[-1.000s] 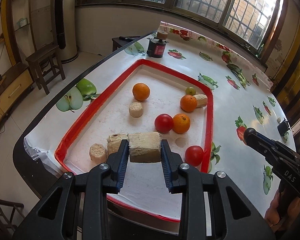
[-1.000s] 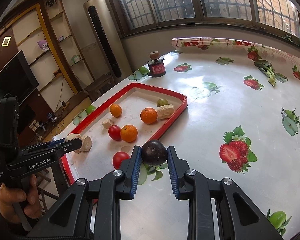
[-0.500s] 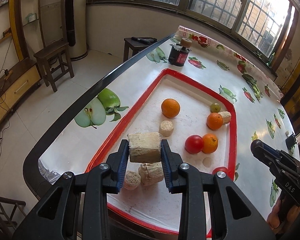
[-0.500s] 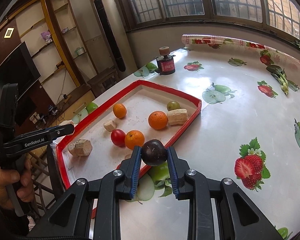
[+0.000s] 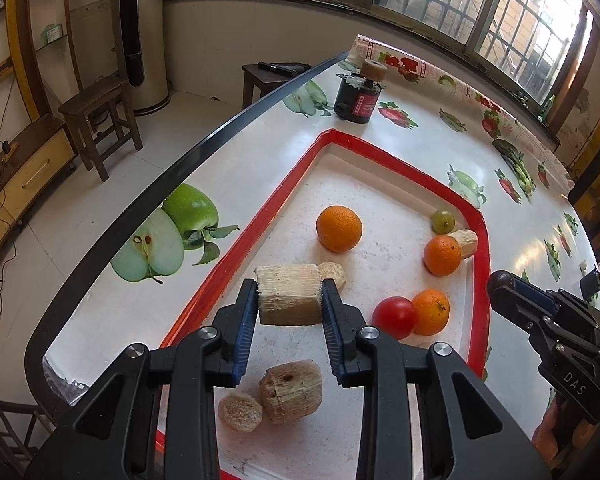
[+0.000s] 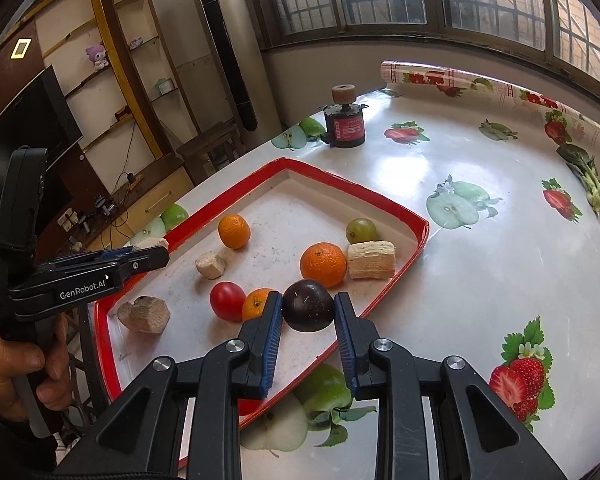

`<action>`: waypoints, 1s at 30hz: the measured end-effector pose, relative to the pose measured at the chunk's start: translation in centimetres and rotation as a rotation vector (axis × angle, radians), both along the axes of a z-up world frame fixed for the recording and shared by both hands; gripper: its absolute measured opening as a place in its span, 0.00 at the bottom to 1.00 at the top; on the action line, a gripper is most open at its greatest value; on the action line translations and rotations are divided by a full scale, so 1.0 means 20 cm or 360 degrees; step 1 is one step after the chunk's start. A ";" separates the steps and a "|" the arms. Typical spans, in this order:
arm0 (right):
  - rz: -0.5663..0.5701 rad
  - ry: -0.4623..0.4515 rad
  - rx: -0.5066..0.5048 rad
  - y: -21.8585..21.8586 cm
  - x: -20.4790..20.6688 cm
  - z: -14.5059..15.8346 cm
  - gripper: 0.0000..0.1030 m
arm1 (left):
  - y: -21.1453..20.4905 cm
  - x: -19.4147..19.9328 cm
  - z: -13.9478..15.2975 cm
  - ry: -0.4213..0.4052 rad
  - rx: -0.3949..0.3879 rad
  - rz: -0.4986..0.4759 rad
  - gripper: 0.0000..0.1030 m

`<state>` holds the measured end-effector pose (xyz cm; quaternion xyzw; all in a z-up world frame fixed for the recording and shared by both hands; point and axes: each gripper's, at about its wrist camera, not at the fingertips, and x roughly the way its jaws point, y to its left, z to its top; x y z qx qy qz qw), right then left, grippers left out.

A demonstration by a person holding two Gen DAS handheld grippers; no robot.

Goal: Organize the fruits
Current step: 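Lower the cork cube and plum into the tray and open both tools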

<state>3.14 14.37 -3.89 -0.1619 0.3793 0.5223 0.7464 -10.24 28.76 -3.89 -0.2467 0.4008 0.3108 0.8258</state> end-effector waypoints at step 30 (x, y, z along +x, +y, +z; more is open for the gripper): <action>0.0033 0.0007 -0.0102 0.11 0.05 -0.13 0.28 | 0.02 0.09 -0.13 0.0110 -0.0062 -0.0003 0.29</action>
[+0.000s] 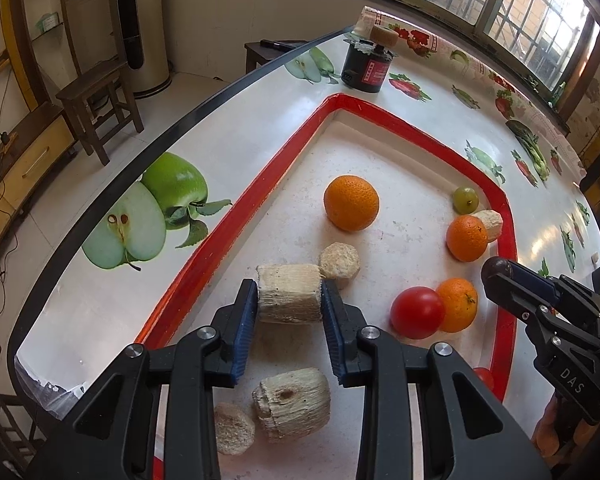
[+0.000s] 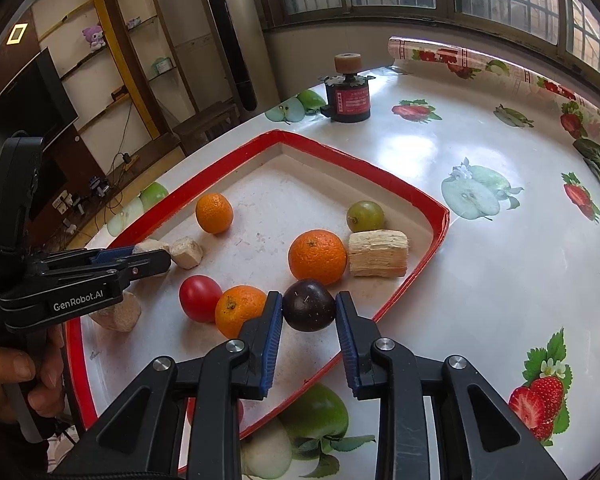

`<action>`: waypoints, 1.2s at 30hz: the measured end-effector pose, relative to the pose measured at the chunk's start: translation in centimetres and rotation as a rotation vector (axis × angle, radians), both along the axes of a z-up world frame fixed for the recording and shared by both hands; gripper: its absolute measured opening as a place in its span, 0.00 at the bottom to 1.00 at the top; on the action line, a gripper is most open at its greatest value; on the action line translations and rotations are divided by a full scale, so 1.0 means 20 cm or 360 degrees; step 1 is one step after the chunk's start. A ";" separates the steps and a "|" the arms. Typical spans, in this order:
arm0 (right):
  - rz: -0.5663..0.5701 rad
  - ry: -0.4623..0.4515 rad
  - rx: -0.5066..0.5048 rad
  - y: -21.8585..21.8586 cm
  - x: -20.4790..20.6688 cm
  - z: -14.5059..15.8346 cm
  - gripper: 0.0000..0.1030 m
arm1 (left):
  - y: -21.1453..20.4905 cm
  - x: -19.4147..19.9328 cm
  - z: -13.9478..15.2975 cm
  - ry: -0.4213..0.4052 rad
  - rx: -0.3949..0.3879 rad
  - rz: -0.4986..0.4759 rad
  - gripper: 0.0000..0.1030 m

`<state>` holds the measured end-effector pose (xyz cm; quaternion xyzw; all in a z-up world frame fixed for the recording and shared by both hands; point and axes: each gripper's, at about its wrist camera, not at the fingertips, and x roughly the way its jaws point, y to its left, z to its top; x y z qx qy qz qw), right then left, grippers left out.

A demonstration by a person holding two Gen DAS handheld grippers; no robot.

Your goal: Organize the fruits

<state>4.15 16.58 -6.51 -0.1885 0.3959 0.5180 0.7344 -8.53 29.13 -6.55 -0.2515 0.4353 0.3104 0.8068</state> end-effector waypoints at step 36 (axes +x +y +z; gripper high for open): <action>0.0320 -0.0147 0.0230 -0.44 -0.17 0.20 0.78 | -0.42 -0.30 0.16 -0.0076 0.0254 -0.0122 0.62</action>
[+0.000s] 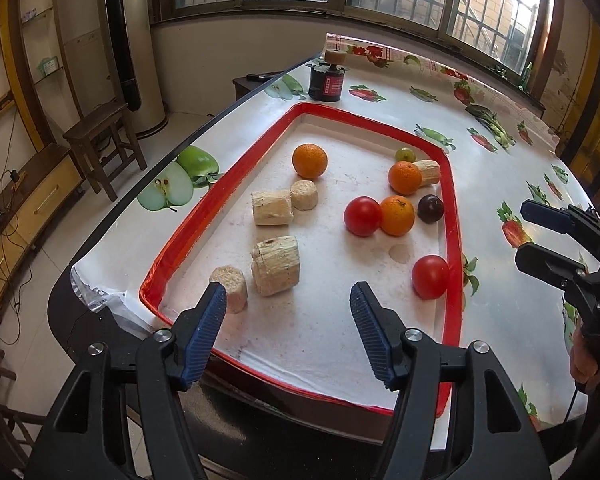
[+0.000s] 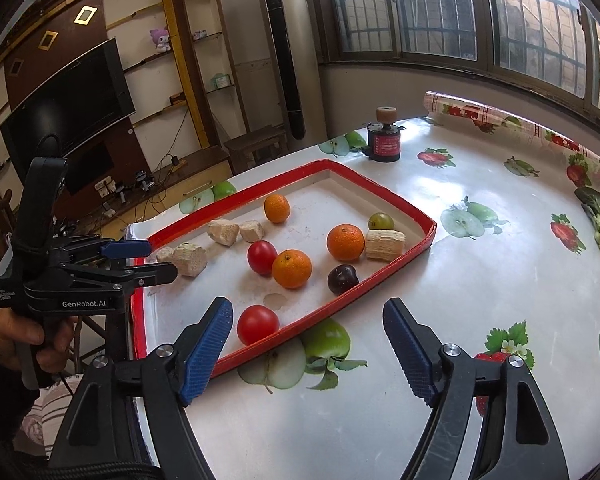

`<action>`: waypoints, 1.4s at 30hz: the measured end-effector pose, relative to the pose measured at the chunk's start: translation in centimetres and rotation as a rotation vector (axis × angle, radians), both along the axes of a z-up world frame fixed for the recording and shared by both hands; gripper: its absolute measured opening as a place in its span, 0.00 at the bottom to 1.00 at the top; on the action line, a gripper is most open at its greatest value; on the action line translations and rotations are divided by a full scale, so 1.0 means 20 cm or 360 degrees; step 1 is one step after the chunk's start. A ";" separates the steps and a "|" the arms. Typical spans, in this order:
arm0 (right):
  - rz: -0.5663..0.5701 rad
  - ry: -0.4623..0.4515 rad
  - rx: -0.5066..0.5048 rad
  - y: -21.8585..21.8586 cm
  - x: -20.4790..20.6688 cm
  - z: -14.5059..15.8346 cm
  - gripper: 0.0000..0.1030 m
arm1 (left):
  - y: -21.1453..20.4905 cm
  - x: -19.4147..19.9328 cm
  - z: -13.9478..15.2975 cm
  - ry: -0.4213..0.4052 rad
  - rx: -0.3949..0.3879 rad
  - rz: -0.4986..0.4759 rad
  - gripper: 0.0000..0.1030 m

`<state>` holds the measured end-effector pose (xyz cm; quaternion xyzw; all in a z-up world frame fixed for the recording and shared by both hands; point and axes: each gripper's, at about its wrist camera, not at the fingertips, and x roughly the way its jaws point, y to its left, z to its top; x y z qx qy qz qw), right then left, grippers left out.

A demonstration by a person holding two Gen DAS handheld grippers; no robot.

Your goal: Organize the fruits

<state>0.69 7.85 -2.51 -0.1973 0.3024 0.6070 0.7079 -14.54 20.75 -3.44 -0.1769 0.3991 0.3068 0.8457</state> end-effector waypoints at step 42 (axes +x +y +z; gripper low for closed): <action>0.0346 -0.0369 0.0116 -0.50 -0.24 0.07 0.92 | -0.49 -0.23 0.23 -0.0177 0.0435 -0.0090 0.82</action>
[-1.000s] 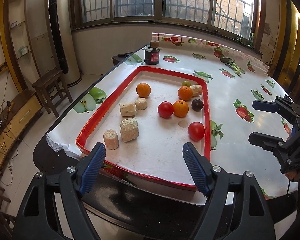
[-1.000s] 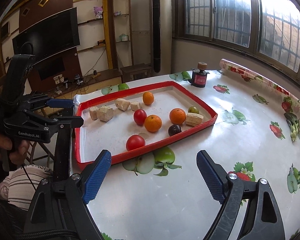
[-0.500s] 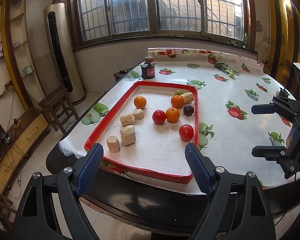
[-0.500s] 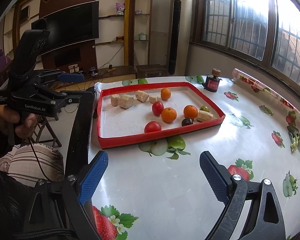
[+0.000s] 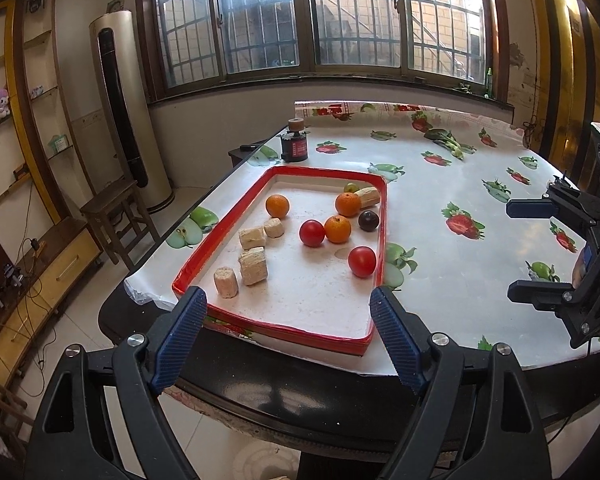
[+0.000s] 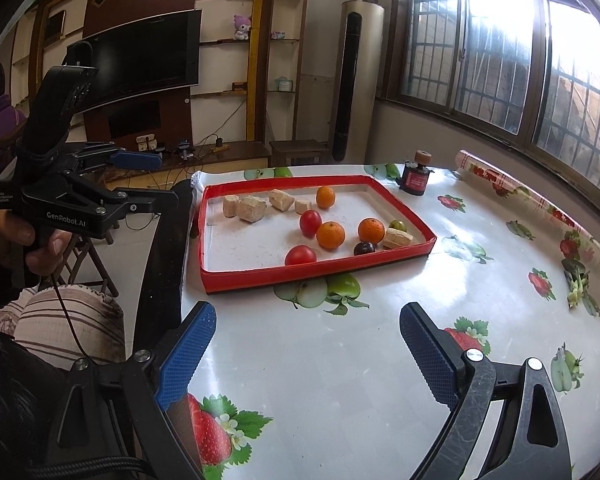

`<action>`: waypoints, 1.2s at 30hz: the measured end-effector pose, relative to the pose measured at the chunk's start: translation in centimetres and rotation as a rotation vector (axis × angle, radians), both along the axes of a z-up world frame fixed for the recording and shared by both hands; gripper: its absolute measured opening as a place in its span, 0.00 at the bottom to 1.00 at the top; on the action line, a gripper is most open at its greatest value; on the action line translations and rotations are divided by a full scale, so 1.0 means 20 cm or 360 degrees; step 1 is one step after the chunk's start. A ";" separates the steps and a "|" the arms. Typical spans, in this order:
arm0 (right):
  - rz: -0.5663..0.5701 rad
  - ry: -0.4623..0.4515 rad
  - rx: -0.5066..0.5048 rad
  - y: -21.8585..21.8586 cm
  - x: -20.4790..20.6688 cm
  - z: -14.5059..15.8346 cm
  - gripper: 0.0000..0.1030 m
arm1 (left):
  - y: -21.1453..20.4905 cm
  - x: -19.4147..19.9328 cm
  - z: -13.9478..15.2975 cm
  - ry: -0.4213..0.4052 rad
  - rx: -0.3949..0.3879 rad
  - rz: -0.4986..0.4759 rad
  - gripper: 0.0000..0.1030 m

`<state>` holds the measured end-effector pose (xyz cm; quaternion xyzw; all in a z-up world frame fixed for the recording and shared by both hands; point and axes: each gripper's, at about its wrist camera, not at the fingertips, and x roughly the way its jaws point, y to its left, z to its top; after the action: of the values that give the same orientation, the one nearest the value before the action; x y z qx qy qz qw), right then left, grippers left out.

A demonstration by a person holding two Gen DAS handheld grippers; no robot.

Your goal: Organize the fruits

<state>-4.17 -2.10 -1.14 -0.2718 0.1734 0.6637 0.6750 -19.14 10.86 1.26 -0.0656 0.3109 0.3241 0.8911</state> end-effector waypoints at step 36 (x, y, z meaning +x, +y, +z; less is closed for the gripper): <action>0.0147 -0.0015 0.0057 -0.02 -0.12 0.03 0.94 | -0.05 -0.01 0.03 -0.0029 0.0007 -0.0022 0.82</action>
<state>-6.62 -2.57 -0.47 -0.2706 0.1456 0.6959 0.6491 -19.36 9.87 1.87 -0.0646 0.3026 0.3180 0.8962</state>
